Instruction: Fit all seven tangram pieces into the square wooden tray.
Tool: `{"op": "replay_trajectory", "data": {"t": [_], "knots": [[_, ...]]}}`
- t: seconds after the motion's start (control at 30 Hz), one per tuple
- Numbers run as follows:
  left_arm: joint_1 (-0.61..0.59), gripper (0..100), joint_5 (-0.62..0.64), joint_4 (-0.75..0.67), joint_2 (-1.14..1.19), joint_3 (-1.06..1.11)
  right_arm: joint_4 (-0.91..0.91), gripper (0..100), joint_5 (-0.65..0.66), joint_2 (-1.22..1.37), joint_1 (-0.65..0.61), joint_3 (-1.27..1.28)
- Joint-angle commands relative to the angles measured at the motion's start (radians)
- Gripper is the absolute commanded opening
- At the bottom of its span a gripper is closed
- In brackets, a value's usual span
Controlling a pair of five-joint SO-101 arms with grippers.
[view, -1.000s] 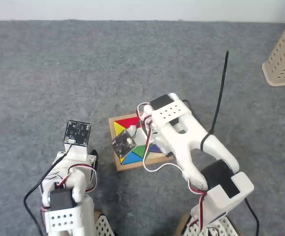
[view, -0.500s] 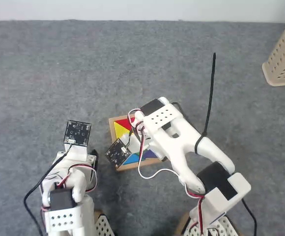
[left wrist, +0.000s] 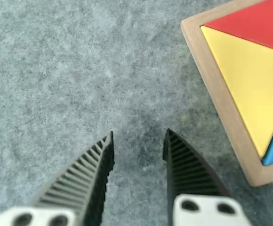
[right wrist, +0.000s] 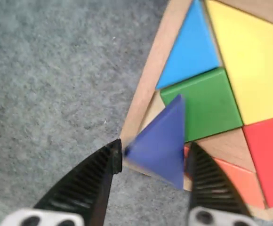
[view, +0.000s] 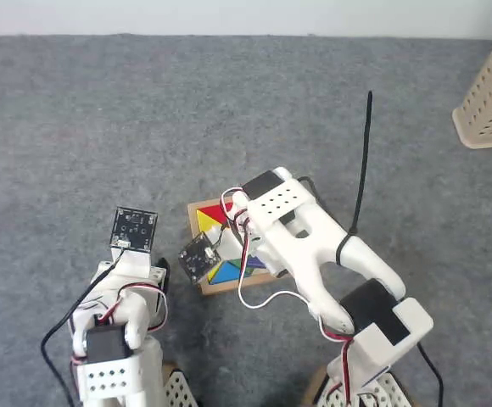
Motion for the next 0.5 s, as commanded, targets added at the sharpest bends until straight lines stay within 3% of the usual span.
{"op": "replay_trajectory", "data": {"t": [0.0,0.2,0.33,0.47], "knots": [[0.002,17,-0.003,0.006,-0.018,-0.01,0.008,29.9,-0.026,-0.071,-0.007,-0.015],[0.002,17,-0.003,0.006,-0.018,-0.01,0.008,23.6,-0.023,-0.071,-0.005,-0.015],[0.002,17,-0.003,0.006,-0.018,-0.01,0.012,13.2,-0.034,-0.079,-0.002,-0.012],[0.002,17,-0.003,0.006,-0.018,-0.01,0.008,2.3,-0.146,-0.081,0.036,-0.017]]}}
